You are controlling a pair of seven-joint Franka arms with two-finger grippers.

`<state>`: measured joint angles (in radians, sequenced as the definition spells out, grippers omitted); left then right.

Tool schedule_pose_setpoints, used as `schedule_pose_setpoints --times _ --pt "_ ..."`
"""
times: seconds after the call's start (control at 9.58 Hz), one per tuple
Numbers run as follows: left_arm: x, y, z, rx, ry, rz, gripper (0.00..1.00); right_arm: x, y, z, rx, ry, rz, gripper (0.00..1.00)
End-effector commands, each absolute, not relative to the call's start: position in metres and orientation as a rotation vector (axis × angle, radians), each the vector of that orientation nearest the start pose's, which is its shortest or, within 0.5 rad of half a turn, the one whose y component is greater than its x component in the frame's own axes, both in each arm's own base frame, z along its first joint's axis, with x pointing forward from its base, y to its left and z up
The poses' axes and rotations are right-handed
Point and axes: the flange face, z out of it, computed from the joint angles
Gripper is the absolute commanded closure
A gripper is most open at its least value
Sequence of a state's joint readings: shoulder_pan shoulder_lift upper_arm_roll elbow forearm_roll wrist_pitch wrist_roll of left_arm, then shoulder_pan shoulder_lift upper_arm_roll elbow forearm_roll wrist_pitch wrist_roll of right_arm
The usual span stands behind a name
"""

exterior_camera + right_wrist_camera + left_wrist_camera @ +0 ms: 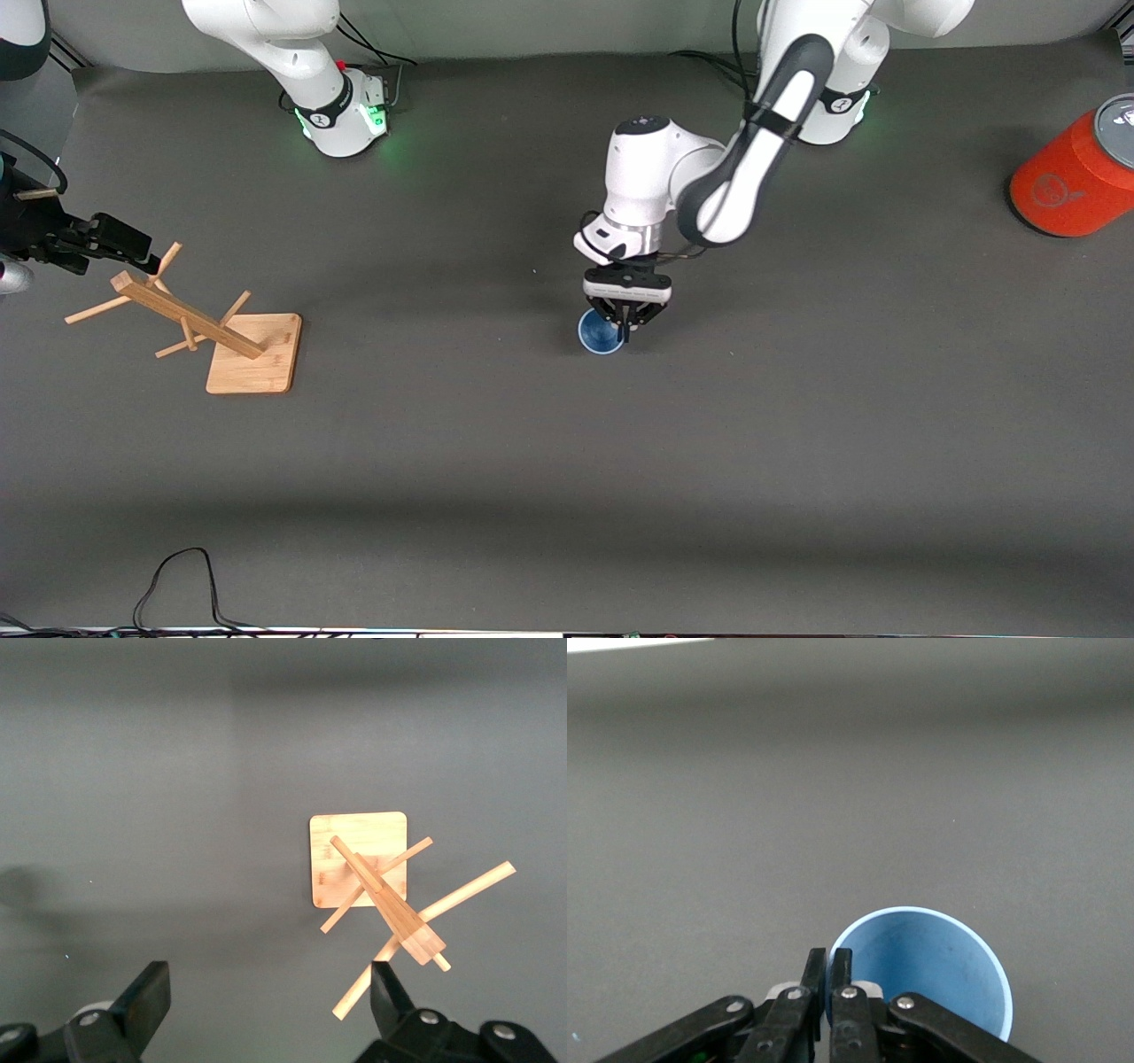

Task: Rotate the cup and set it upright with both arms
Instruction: 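Set the upright cup down and open the left gripper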

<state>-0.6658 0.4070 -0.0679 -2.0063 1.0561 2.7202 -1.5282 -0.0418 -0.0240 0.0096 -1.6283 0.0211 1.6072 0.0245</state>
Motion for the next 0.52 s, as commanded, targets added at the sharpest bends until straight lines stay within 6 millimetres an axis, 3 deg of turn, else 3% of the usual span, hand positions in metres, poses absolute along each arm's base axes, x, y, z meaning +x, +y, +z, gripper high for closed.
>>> schedule_pose_setpoints --times 0.0,0.42 --pt "0.44 -0.439 0.255 -2.977 0.127 -1.028 1.0 0.549 -0.015 0.616 -3.131 0.092 -0.005 0.0" --pt "0.423 -0.446 0.234 -2.909 0.106 -1.114 1.0 0.551 -0.014 0.612 -3.131 0.089 0.005 0.0"
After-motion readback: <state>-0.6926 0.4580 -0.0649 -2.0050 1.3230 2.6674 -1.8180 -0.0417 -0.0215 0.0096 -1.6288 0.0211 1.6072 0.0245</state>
